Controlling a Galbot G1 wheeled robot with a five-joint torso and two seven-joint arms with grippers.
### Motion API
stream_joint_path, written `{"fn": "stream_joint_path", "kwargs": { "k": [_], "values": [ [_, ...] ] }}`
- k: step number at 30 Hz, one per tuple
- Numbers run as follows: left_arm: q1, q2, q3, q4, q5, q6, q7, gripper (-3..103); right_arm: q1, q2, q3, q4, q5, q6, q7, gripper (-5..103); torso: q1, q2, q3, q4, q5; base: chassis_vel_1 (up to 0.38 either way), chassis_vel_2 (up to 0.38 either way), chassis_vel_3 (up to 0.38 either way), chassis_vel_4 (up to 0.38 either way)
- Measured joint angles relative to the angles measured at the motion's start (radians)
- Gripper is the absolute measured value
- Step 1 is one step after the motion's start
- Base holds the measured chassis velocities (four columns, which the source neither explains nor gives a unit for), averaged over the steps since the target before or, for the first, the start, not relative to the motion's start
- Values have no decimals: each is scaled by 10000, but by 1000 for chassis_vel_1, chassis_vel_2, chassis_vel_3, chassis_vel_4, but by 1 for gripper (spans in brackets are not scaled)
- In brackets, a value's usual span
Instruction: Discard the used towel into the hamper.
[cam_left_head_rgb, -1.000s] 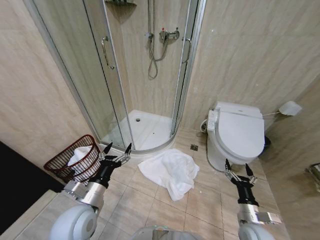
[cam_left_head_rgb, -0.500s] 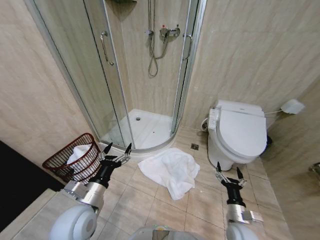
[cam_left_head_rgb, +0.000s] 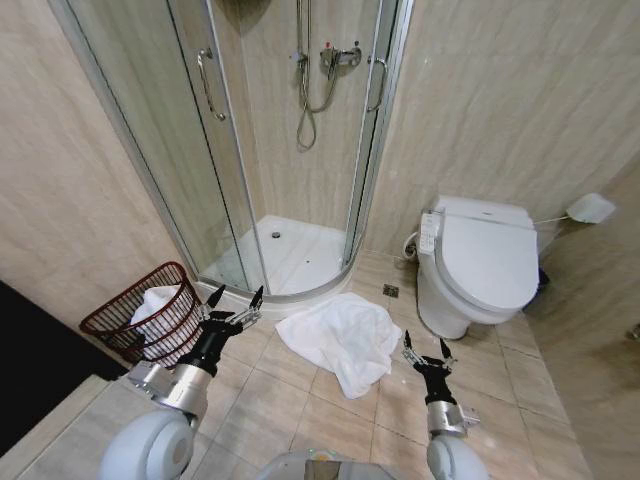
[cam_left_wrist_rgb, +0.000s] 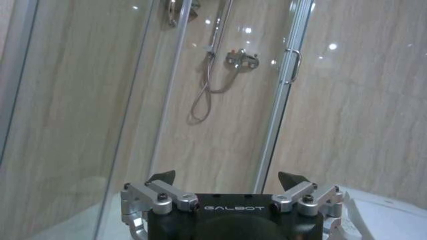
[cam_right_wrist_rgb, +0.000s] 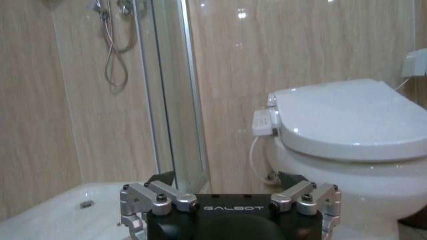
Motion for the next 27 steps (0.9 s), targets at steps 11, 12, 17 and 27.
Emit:
{"fn": "stream_joint_path", "kwargs": {
  "k": [11, 12, 17, 27],
  "values": [
    [0, 0, 0, 0, 0, 0, 0, 100, 87, -88, -212, -809, -58, 100, -198, 100, -129, -317, -187, -1, 1, 0, 0, 0, 0],
    [0, 0, 0, 0, 0, 0, 0, 100, 81, -116, -224, -892, -70, 105, -243, 100, -140, -343, -202, -2, 1, 0, 0, 0, 0],
    [0, 0, 0, 0, 0, 0, 0, 100, 248, -118, -385, -1056, -105, 163, -276, 100, -202, -480, -278, 4, 2, 0, 0, 0, 0],
    [0, 0, 0, 0, 0, 0, 0, 100, 471, 91, -431, -907, 18, -229, -138, 100, -337, -828, -492, 0, 0, 0, 0, 0, 0]
  ]
}}
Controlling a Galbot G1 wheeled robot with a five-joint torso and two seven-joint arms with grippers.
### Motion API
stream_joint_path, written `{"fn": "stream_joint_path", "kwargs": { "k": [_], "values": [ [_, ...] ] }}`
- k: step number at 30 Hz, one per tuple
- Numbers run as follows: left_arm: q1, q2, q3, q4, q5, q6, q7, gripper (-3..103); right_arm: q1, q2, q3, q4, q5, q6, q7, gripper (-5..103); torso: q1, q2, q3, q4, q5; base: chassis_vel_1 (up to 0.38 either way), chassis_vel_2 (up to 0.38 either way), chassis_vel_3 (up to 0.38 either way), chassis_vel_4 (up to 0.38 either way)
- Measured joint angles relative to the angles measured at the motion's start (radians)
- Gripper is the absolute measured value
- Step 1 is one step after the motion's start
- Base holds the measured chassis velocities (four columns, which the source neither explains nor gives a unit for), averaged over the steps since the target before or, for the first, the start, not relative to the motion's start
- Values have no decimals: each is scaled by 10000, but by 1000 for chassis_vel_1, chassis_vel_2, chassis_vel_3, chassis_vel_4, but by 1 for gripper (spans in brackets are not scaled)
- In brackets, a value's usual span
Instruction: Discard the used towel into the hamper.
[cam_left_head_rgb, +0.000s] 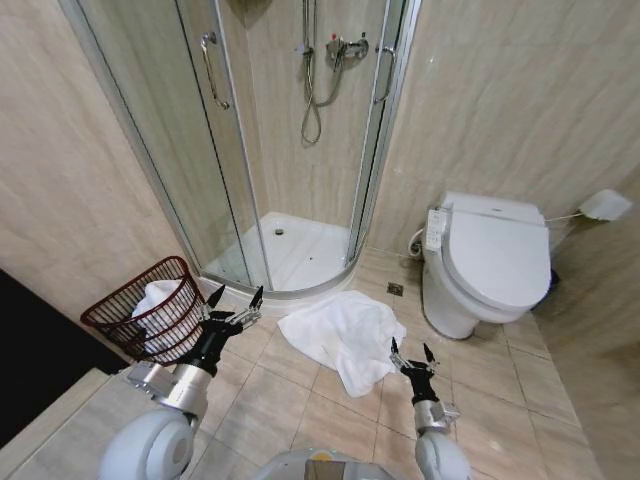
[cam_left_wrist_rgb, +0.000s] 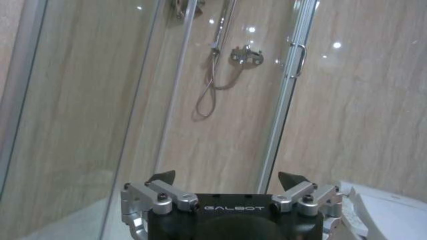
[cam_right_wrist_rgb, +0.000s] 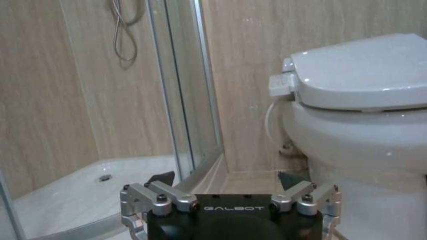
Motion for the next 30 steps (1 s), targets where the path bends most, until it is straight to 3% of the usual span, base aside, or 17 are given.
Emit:
{"fn": "stream_joint_path", "kwargs": {
  "k": [15, 30],
  "values": [
    [0, 1, 0, 0, 0, 0, 0, 100, -76, -144, 150, -298, 244, 123, -132, 100, -235, -637, -402, 0, 1, 0, 0, 0, 0],
    [0, 0, 0, 0, 0, 0, 0, 100, 172, -243, 26, -799, 366, 510, -354, 100, -245, -699, -456, 1, 1, -101, 107, 108, -106]
  ]
}}
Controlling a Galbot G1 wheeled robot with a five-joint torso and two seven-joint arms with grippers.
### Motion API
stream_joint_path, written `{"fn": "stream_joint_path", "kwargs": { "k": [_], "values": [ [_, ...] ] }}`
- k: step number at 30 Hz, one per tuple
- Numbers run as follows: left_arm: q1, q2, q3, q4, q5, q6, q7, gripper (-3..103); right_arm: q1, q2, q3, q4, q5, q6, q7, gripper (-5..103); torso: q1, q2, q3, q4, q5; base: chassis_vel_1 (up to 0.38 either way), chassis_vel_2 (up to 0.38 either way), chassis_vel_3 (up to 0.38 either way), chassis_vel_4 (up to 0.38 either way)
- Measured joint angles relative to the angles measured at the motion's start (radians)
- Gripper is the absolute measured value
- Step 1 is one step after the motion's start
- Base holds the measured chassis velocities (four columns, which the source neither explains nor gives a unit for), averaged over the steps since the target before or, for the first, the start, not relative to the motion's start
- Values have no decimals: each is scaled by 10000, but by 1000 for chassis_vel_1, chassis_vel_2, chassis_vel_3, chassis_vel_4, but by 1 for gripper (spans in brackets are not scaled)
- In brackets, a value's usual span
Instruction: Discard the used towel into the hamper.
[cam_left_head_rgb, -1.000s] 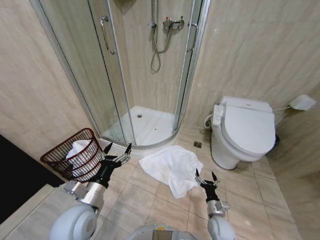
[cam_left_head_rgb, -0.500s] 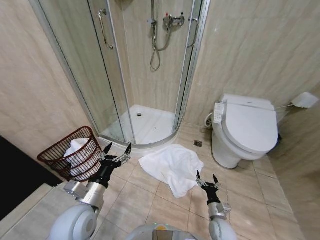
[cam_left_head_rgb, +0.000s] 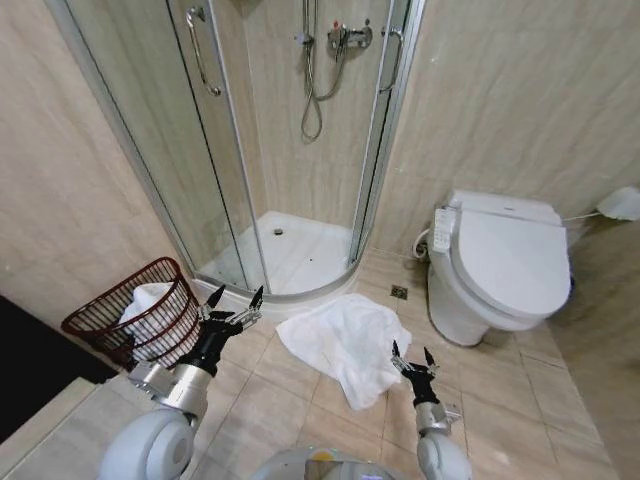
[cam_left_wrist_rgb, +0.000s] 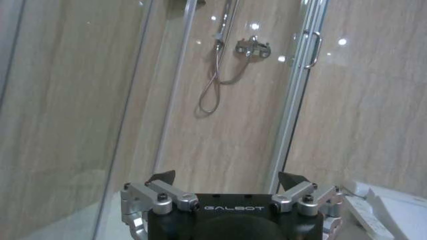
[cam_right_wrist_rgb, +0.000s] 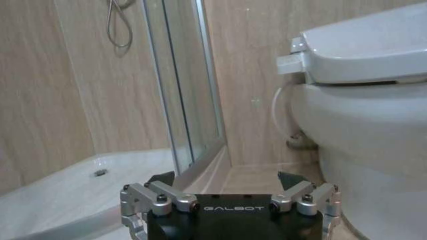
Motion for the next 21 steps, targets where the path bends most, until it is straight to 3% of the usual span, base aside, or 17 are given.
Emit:
{"fn": "stream_joint_path", "kwargs": {
  "k": [7, 11, 16, 21],
  "values": [
    [-2, -1, 0, 0, 0, 0, 0, 100, 19, -80, 14, -331, 294, -4, -125, 100, 10, -3, 3, 0, 2, -159, 164, 157, -148],
    [-1, 0, 0, 0, 0, 0, 0, 100, -190, -166, -59, -284, 476, -410, -202, 100, -46, -137, -84, -8, -1, -2, 6, -33, -1],
    [2, 0, 0, 0, 0, 0, 0, 100, -84, -56, -96, -414, 382, -474, -172, 100, -106, -298, -190, 1, 0, 54, -13, -30, 28],
    [1, 0, 0, 0, 0, 0, 0, 100, 544, -409, 26, -1369, 398, -651, -290, 100, -135, -406, -262, -1, 0, 29, 0, -8, 18]
  ]
}}
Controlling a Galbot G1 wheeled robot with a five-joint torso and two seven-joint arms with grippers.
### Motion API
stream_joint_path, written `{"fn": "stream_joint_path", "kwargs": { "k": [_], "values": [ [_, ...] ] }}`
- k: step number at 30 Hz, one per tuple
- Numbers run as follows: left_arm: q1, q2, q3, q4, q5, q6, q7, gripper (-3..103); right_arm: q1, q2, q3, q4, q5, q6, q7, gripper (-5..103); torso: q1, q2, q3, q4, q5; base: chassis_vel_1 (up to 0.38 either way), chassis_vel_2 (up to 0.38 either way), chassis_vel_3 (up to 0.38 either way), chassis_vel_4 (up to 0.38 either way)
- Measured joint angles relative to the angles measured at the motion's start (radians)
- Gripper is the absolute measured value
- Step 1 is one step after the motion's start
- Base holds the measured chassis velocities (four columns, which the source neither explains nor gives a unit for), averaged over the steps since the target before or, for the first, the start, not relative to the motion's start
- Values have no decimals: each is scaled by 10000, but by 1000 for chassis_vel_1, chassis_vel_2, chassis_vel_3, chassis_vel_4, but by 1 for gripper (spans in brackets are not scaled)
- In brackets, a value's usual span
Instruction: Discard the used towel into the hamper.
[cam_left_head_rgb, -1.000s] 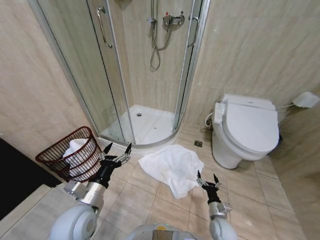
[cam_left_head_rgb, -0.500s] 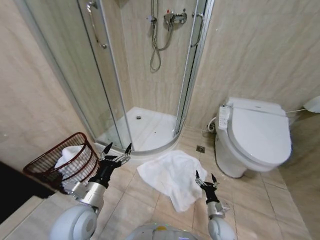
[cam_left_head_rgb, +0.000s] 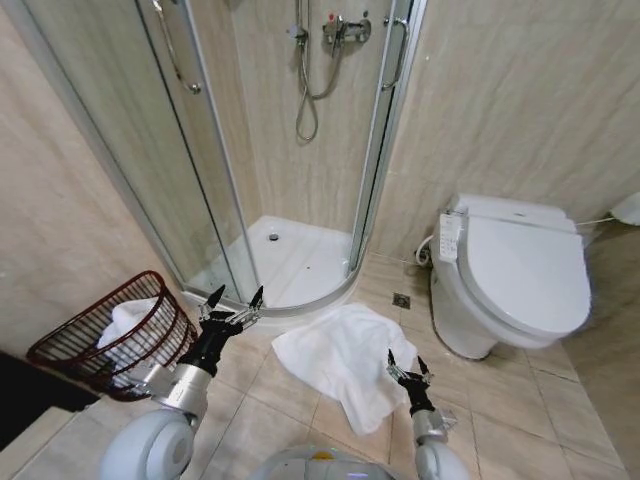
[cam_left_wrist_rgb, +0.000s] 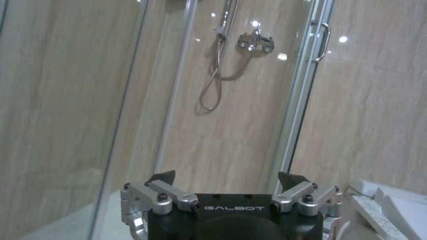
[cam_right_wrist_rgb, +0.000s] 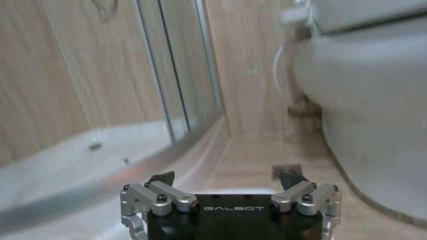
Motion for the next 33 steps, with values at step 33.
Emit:
{"fn": "stream_joint_path", "kwargs": {
  "k": [33],
  "values": [
    [-2, 0, 0, 0, 1, 0, 0, 100, 4853, 111, -833, -7400, -1470, -87, -487, 100, 15, 37, 23, 0, -1, 0, 0, 0, 0]
  ]
}}
